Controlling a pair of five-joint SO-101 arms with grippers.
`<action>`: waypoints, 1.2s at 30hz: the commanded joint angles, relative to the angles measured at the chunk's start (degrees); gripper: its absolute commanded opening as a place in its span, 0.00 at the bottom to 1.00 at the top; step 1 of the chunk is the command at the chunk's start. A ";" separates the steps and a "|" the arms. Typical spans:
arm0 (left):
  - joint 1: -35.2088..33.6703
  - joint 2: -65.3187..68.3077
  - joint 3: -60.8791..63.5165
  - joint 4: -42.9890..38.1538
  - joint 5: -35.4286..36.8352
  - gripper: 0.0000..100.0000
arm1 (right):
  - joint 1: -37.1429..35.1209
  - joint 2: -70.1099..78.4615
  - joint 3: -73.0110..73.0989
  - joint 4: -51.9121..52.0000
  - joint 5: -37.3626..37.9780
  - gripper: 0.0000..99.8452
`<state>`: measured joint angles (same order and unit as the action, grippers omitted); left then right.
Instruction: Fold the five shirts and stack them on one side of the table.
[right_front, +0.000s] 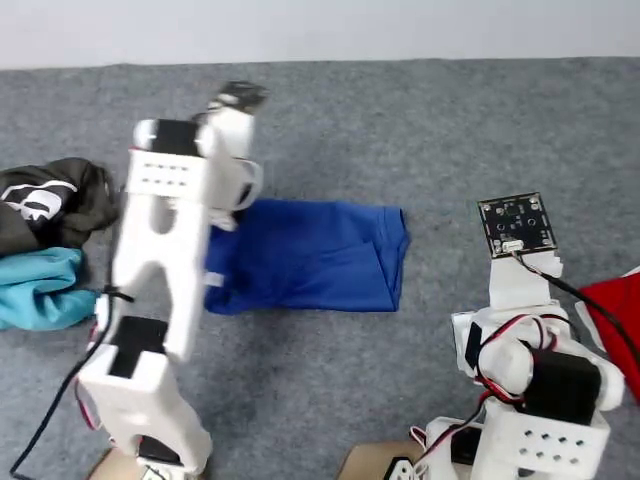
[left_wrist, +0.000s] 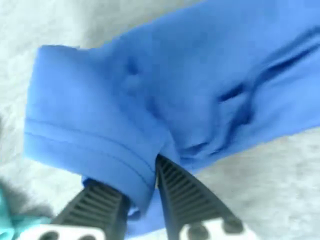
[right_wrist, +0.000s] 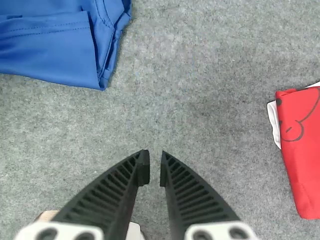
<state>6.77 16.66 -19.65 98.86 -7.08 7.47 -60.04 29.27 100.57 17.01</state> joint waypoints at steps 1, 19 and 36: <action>7.30 -1.14 -3.30 1.76 2.29 0.00 | -0.48 0.22 -2.55 2.15 -0.35 0.05; 20.22 18.81 -27.30 1.76 5.89 0.00 | -0.40 0.22 -2.55 2.24 -0.35 0.05; 24.97 21.19 -30.20 1.23 7.12 0.00 | -0.40 -5.49 1.14 2.07 -0.35 0.05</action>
<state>30.59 38.20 -47.87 99.21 -0.31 7.47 -63.38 30.51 100.57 17.01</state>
